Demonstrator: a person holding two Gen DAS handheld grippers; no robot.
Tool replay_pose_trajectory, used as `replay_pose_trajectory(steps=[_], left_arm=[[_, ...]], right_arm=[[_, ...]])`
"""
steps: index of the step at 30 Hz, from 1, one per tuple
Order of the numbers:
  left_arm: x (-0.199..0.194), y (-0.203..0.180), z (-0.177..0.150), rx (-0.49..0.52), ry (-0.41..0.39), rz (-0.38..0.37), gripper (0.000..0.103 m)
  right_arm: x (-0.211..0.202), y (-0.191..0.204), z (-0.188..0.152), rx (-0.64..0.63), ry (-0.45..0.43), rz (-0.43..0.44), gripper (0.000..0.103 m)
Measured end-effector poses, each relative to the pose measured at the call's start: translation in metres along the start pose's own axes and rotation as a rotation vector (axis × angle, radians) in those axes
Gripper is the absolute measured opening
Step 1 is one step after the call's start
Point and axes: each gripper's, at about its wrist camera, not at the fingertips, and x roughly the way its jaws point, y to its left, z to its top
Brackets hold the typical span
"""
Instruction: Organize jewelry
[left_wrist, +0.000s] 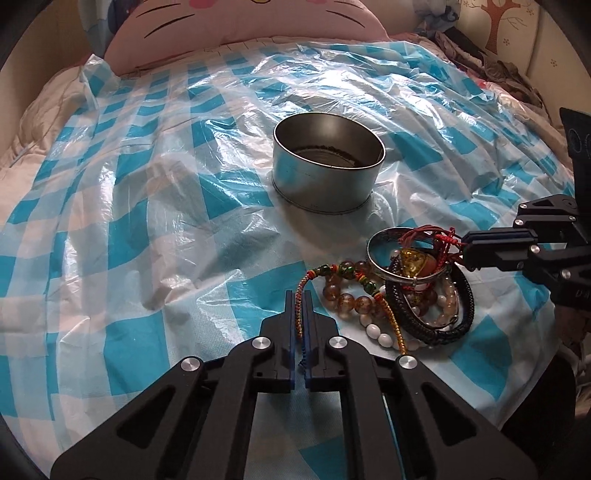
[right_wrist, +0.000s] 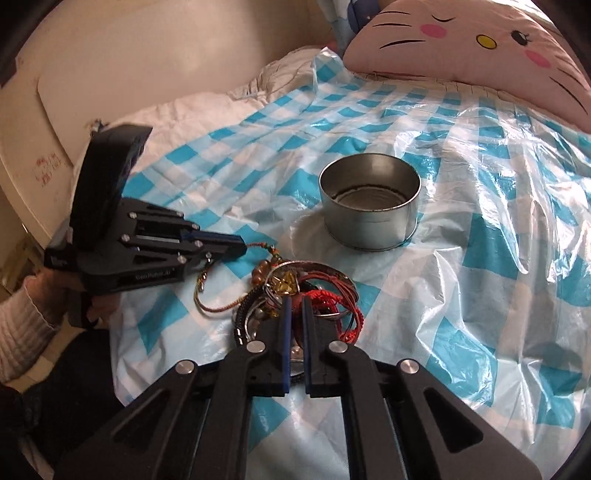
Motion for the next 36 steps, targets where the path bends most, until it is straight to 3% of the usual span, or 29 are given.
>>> replay_pose_trajectory(steps=[9, 15, 19, 20, 21, 23, 28, 29, 30, 31, 36], left_arm=[[-0.048, 0.0, 0.008, -0.063, -0.114, -0.068, 0.003], [-0.062, -0.006, 0.014, -0.062, -0.144, -0.077, 0.003], [-0.063, -0.01, 0.014, -0.066, -0.147, -0.084, 0.003], [-0.062, -0.01, 0.014, -0.066, -0.147, -0.086, 0.003], [-0.061, -0.011, 0.013, -0.065, -0.146, -0.087, 0.003], [-0.06, -0.012, 0.013, -0.064, -0.145, -0.09, 0.003], [-0.056, -0.013, 0.013, -0.065, -0.141, -0.096, 0.003], [-0.055, -0.013, 0.014, -0.066, -0.14, -0.097, 0.003], [-0.055, -0.013, 0.014, -0.067, -0.141, -0.097, 0.003], [-0.055, -0.013, 0.014, -0.065, -0.142, -0.097, 0.003], [-0.058, -0.011, 0.016, -0.076, -0.159, -0.108, 0.003]], right_arm=[[-0.043, -0.023, 0.006, 0.247, -0.176, 0.236, 0.005], [-0.061, -0.029, 0.009, 0.308, -0.237, 0.32, 0.005], [-0.056, -0.025, 0.008, 0.262, -0.166, 0.214, 0.005], [-0.052, -0.023, 0.006, 0.241, -0.131, 0.16, 0.01], [-0.046, -0.022, 0.003, 0.21, -0.096, 0.087, 0.031], [-0.034, -0.021, -0.007, 0.151, -0.028, -0.032, 0.054], [0.0, -0.031, -0.026, 0.084, 0.094, -0.109, 0.053], [0.004, -0.03, -0.027, 0.072, 0.101, -0.104, 0.042], [0.006, -0.03, -0.027, 0.062, 0.105, -0.08, 0.018], [0.006, -0.028, -0.027, 0.053, 0.113, -0.069, 0.008], [-0.018, -0.019, -0.026, 0.063, 0.054, -0.026, 0.006]])
